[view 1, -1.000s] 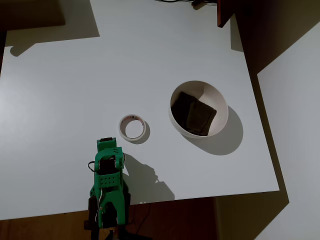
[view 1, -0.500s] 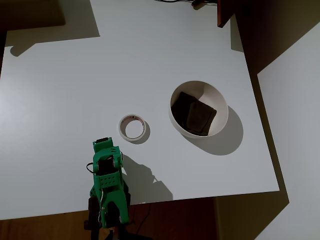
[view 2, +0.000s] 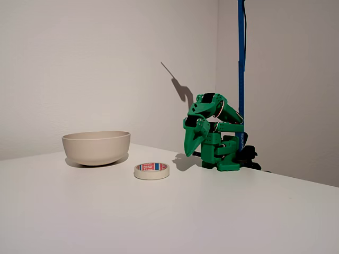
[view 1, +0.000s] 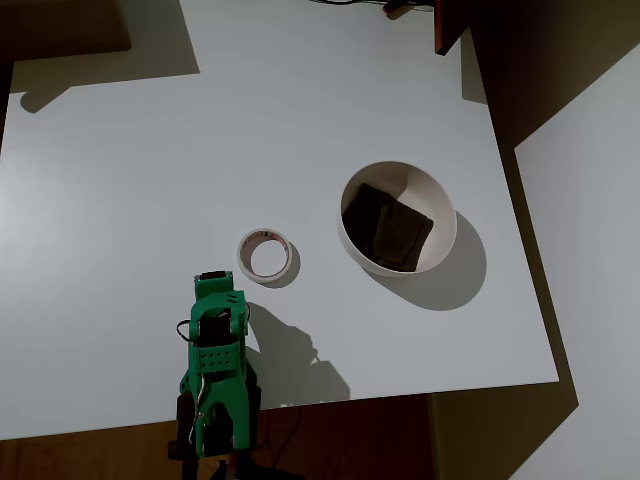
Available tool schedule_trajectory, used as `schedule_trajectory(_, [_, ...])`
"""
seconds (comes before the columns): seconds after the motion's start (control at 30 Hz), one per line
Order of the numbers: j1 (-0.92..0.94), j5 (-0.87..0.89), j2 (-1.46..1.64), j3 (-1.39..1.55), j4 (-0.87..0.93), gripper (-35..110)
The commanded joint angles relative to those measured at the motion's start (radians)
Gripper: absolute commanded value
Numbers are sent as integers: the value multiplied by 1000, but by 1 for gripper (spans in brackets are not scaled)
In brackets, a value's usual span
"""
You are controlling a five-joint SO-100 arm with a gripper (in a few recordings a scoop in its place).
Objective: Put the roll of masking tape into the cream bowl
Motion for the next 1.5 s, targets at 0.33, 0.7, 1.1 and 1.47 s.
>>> schedule_trajectory(0.33, [181,72,-729,-422,-144,-8])
schedule_trajectory(0.7, [477,-38,-989,-465,-270,-8])
schedule_trajectory(1.1, [494,-25,-979,-465,-250,1])
schedule_trajectory(1.47, [405,21,-1060,-465,-275,10])
